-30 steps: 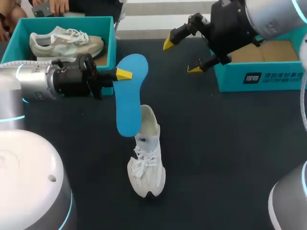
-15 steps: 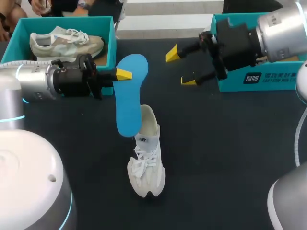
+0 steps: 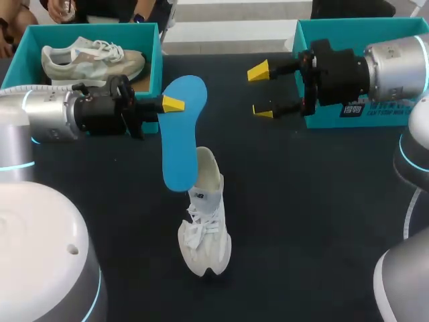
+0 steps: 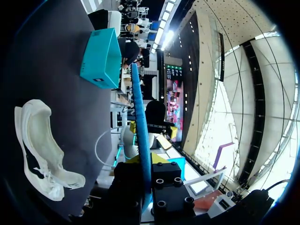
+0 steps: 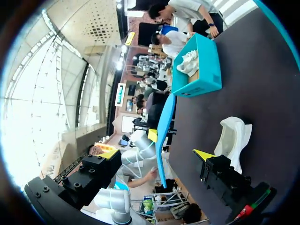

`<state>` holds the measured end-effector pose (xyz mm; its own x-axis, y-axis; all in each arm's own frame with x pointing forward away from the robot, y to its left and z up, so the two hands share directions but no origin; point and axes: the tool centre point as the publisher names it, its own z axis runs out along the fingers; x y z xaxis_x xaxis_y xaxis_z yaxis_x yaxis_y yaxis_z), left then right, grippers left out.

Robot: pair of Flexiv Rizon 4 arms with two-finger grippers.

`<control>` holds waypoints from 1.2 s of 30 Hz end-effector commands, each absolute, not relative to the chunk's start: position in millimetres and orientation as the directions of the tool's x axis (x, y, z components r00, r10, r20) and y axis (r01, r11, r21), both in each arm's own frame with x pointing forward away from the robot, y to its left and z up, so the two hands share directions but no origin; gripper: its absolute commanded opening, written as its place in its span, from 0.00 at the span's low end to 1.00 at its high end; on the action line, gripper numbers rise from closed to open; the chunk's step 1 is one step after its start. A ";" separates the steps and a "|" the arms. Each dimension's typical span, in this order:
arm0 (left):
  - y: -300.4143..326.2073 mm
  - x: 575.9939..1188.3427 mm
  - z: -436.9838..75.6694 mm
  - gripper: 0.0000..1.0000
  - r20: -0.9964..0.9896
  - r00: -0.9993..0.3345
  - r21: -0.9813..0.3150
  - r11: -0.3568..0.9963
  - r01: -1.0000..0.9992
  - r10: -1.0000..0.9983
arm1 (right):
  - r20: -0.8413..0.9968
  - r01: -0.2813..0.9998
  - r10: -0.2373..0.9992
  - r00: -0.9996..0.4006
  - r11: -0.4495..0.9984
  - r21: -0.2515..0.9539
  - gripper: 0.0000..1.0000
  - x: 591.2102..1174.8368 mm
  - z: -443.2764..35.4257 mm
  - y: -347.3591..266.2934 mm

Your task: Take the shoe out of the shoebox, open the shoe tongue, remove and reinsert the insole, then place the shoe into the shoebox

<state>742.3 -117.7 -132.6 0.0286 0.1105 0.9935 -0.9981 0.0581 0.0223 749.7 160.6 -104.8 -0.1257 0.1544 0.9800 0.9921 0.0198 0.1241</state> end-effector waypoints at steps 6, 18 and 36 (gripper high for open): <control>-117.4 741.8 -132.0 0.00 0.994 0.029 0.023 0.058 -0.998 0.107 | 0.986 0.992 0.113 -0.122 0.002 0.122 1.00 742.8 -111.4 154.6; -117.4 741.8 -132.0 0.00 0.994 0.029 0.023 0.058 -0.998 0.107 | 0.986 0.992 0.113 -0.122 0.002 0.122 1.00 742.8 -111.4 154.6; -104.2 784.5 -124.8 0.00 0.076 -0.979 -0.992 -0.089 -0.095 0.191 | 0.986 0.992 0.113 -0.122 0.002 0.122 1.00 742.8 -111.4 154.6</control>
<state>772.1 -102.0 -119.2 -0.4062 0.1663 0.8985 -0.9107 0.0062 -0.4129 742.0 152.0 -111.3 -0.1227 0.1121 0.9861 0.9924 0.0025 0.1232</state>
